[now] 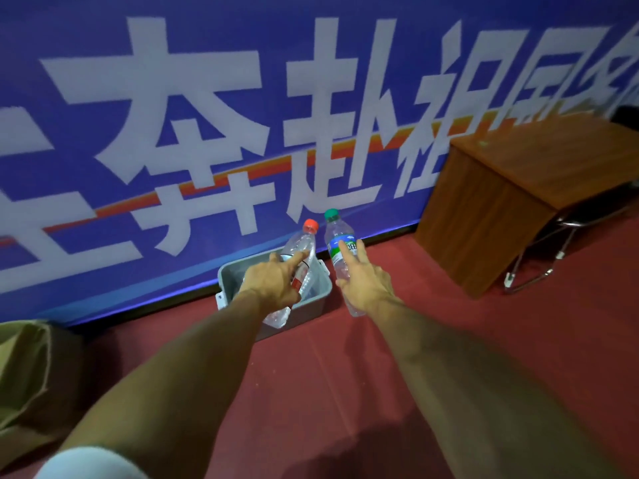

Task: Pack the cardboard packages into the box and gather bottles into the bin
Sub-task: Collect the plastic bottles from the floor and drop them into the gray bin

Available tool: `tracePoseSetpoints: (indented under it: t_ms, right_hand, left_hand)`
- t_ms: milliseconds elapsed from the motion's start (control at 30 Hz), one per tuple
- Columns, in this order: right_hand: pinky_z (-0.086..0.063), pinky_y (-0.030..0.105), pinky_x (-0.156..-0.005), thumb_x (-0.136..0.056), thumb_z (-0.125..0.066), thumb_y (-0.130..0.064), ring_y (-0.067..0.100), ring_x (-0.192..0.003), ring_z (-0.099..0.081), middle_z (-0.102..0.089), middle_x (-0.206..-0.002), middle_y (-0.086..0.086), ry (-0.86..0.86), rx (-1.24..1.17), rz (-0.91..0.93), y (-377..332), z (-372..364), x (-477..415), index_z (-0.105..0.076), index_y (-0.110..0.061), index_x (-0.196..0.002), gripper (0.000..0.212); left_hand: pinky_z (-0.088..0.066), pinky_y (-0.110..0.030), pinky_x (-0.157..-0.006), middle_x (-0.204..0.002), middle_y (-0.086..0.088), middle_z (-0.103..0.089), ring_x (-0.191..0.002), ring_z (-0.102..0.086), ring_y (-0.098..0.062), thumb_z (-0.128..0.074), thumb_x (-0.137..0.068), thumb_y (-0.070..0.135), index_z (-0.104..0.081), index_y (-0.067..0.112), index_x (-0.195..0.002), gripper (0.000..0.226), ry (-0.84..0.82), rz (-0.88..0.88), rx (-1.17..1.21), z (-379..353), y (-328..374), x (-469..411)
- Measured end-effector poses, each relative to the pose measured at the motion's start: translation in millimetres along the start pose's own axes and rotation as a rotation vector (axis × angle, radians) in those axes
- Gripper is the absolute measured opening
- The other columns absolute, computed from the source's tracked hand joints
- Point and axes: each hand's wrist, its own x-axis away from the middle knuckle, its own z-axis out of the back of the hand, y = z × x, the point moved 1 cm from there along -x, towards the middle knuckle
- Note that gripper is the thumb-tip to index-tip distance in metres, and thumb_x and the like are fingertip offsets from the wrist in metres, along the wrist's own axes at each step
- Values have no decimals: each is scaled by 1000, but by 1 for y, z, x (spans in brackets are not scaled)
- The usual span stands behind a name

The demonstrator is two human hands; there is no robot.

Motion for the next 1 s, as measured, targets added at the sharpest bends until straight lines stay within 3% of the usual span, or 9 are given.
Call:
tracePoseSetpoints:
  t_ms: [133,400,567,667,833,1000]
  right_hand:
    - [-45,38,-97,-101,-55,-28,36,-123,-55,7,-167,3,-33,11,55,-34,-17,-40,-2,-36,-159,79]
    - [-43,40,-101,-98,-55,-16,30,-142,-34,8,-167,4,-51,59,60,-87,-49,-124,-3,-35,-159,82]
    - [-40,40,-106,-100,-54,-19,26,-152,-13,11,-167,0,-74,73,35,-113,-69,-168,-2,-36,-159,81]
    - [-40,39,-106,-100,-55,-24,24,-150,-18,9,-167,1,-65,67,14,-120,-81,-190,-2,-35,-159,80]
    - [-36,38,-108,-100,-54,-27,25,-148,-21,5,-167,3,-51,67,6,-113,-119,-236,-6,-32,-159,76]
    - [-37,41,-108,-101,-52,-27,24,-150,-20,6,-167,0,-73,70,25,-88,-202,-299,-6,-34,-159,75]
  left_hand:
    - [-55,-40,-79,-138,-11,-46,-104,-64,-32,-55,-93,45,-12,48,-154,75,1,35,28,-8,-34,-25]
    - [-54,-42,-87,-143,-11,-42,-112,-61,-33,-60,-89,44,-10,47,-155,83,-95,33,77,-25,-125,-87]
    - [-54,-40,-78,-138,-8,-42,-105,-64,-31,-50,-96,47,-5,47,-155,74,-85,-12,39,-38,-168,-122]
    - [-52,-40,-73,-136,-9,-39,-101,-63,-31,-39,-101,51,0,52,-153,65,-48,-30,-13,-49,-179,-145]
    - [-50,-41,-75,-138,-9,-34,-111,-56,-31,-54,-94,45,1,53,-153,81,-41,-30,0,-88,-187,-189]
    - [-51,-42,-83,-140,-9,-33,-113,-54,-31,-50,-97,51,2,57,-151,75,-14,-11,15,-178,-196,-236]
